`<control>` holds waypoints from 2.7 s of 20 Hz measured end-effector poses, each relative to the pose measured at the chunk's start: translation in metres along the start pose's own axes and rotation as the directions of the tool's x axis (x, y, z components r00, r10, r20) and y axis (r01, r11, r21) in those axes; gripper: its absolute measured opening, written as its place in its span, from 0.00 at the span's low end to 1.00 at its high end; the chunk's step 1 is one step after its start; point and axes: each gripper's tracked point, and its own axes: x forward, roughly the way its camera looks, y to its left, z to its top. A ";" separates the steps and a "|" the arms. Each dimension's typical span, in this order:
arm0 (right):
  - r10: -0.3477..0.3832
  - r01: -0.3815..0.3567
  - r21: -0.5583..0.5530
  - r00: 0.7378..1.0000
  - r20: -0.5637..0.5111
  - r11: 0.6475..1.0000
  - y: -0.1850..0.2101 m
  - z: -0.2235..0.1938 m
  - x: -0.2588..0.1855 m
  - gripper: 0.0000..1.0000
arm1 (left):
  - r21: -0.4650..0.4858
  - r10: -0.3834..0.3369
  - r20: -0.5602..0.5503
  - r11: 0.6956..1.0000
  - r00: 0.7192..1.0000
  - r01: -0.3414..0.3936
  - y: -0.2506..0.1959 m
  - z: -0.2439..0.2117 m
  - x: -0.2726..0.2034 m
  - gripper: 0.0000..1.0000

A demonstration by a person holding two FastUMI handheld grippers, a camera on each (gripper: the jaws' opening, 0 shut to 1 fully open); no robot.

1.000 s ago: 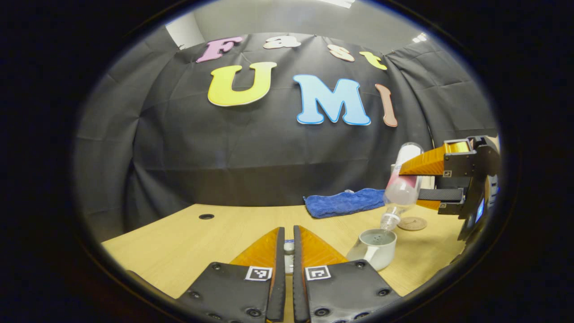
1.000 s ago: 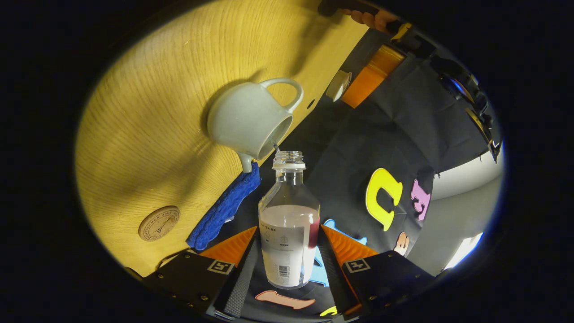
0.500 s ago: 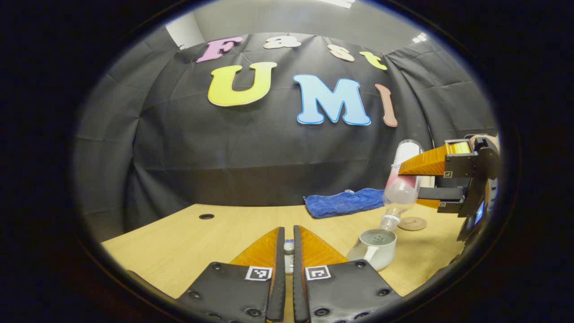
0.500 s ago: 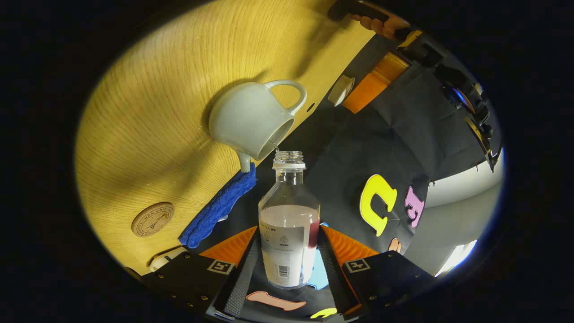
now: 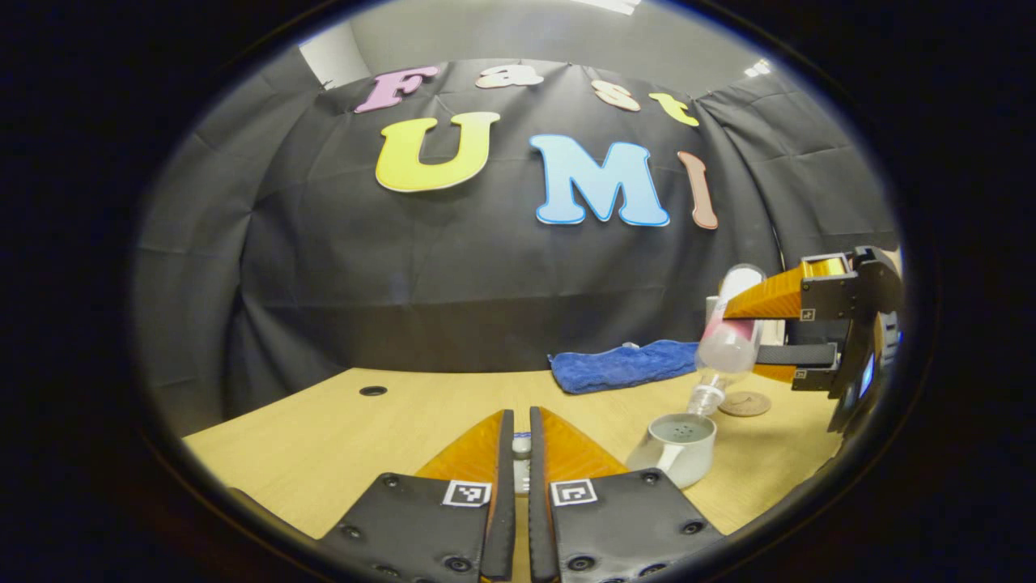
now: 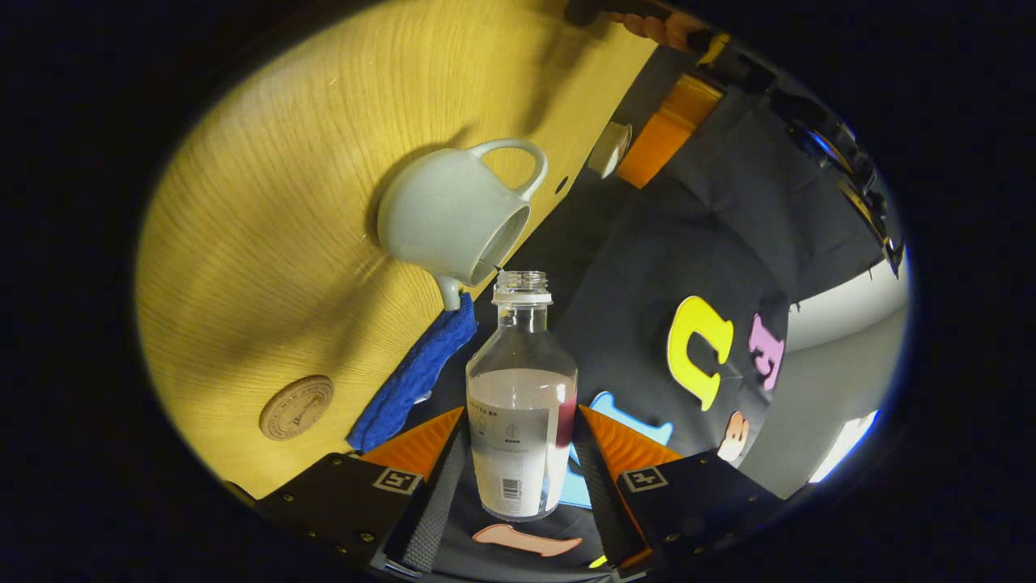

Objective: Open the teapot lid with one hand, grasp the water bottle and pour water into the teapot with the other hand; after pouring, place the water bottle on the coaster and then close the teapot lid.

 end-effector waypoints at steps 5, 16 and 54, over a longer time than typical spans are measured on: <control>0.040 -0.026 0.280 0.998 -0.044 0.960 0.008 -0.010 -0.007 0.75 | 0.000 0.004 0.001 1.000 1.000 -0.004 0.000 0.000 0.001 0.15; 0.117 -0.031 0.718 0.991 -0.070 0.696 0.026 -0.004 -0.022 0.75 | 0.000 0.006 0.001 1.000 1.000 -0.006 0.000 0.001 0.001 0.13; 0.263 0.292 0.840 0.947 -0.186 -0.457 0.106 -0.062 0.006 0.96 | 0.003 0.009 0.004 1.000 1.000 -0.009 0.000 0.001 0.002 0.15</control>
